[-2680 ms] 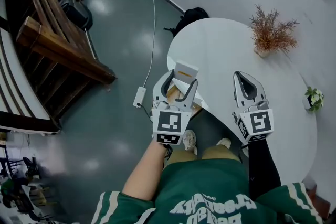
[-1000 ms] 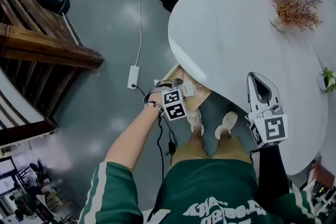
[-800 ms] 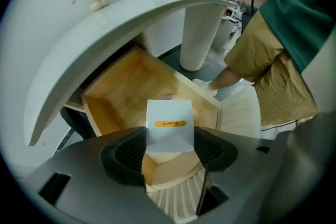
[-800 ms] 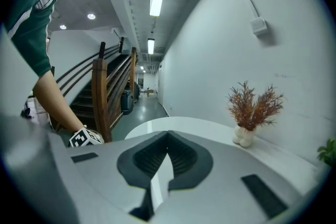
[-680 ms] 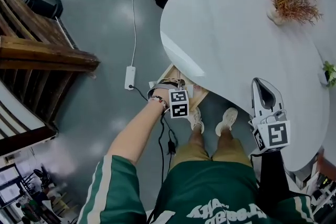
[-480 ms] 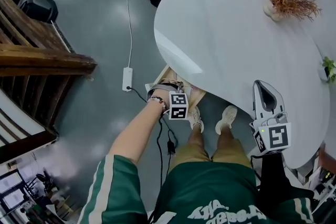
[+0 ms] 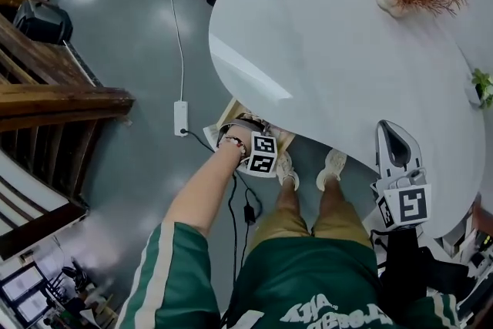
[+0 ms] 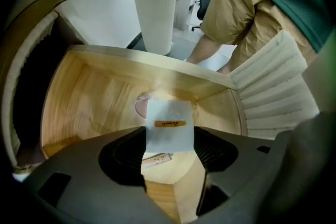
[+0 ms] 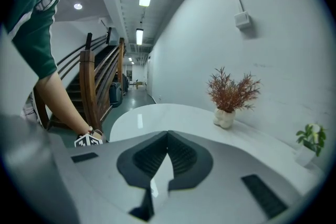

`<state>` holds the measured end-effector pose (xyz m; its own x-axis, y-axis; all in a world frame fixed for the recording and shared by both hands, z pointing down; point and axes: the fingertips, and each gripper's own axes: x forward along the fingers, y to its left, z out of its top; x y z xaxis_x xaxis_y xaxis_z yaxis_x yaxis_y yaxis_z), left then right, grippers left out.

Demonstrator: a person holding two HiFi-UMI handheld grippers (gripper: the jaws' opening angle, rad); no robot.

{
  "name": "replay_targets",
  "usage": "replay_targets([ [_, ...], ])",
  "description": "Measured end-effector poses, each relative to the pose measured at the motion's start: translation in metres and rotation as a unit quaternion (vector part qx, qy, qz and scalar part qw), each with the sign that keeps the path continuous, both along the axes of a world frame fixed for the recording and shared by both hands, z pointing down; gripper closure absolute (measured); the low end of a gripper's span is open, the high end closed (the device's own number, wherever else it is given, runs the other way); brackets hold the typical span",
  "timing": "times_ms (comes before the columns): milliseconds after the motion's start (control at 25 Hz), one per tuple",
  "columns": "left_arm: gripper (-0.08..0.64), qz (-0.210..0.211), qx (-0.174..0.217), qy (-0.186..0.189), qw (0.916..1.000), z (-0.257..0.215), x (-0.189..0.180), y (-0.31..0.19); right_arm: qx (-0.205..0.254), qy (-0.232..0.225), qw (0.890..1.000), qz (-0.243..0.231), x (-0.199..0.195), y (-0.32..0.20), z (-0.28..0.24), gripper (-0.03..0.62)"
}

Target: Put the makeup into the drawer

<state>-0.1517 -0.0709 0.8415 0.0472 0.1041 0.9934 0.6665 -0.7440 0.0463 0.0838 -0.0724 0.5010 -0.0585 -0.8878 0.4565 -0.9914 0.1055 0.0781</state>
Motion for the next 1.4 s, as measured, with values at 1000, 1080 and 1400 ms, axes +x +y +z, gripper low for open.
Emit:
replay_targets([
  [1000,0.224,-0.075,-0.014,0.028,0.9967,-0.015,0.002,0.002,0.018,0.005,1.000,-0.008,-0.009,0.008,-0.014,0.588],
  [1080,0.224,-0.108,-0.011,0.043,0.9931,-0.033,0.001,-0.004,0.030,0.003,0.999,-0.012,-0.014,0.005,-0.023,0.588],
  [1400,0.224,-0.278,0.007,0.124,0.9525,-0.110,-0.014,-0.033,0.089,-0.001,0.995,-0.036,-0.039,-0.023,-0.069,0.589],
])
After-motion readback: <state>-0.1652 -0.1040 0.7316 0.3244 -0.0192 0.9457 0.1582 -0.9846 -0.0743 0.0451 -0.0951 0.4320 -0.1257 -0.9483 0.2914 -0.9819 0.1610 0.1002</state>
